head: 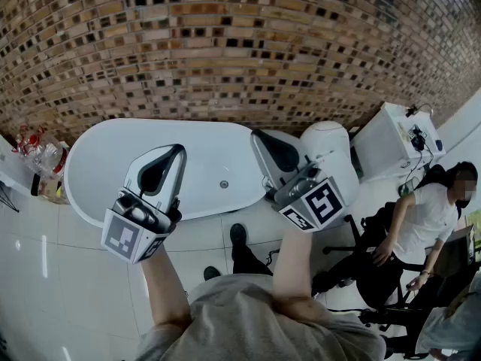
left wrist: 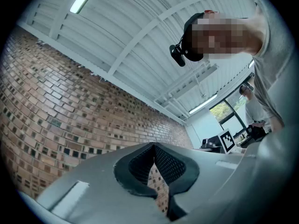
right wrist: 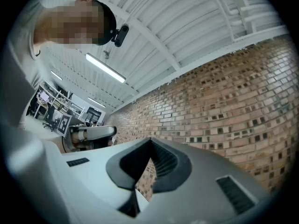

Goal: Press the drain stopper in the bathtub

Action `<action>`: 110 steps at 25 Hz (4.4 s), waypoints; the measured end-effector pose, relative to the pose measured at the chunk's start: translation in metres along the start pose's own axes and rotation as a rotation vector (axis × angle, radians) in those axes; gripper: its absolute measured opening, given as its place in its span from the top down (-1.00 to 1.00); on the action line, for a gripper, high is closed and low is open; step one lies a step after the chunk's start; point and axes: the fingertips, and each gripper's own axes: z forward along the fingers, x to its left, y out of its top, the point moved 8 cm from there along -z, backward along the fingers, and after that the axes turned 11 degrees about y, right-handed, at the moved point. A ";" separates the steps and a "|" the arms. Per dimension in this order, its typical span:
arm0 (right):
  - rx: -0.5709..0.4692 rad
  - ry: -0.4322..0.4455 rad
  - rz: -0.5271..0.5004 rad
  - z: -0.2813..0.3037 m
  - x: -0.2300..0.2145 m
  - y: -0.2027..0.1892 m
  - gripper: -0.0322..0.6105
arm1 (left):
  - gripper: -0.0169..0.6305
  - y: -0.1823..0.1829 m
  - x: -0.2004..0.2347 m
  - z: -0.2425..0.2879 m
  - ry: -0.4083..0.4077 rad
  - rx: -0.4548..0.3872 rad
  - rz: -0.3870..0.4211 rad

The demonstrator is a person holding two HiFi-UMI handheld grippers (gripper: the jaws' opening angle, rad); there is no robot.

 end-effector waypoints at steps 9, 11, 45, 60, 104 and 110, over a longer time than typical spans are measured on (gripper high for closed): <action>0.058 0.010 0.202 0.027 -0.125 -0.146 0.86 | 0.94 -0.117 0.050 0.081 0.082 0.146 -0.012; 0.107 0.004 0.286 0.027 -0.152 -0.201 0.86 | 0.94 -0.154 0.058 0.094 0.098 0.202 -0.026; 1.373 -0.092 0.922 -0.097 -0.015 -1.161 0.85 | 0.93 -0.610 0.080 -0.139 0.597 0.540 -0.392; 0.787 -0.169 1.092 -0.028 -0.091 -0.936 0.86 | 0.93 -0.506 0.091 -0.124 0.515 0.516 -0.337; -0.486 -0.026 -0.170 -0.225 0.017 0.161 0.86 | 0.68 0.130 -0.203 0.051 -0.012 -0.245 0.238; -0.520 -0.057 -0.161 -0.266 0.008 0.176 0.86 | 0.70 0.147 -0.252 0.069 -0.072 -0.242 0.295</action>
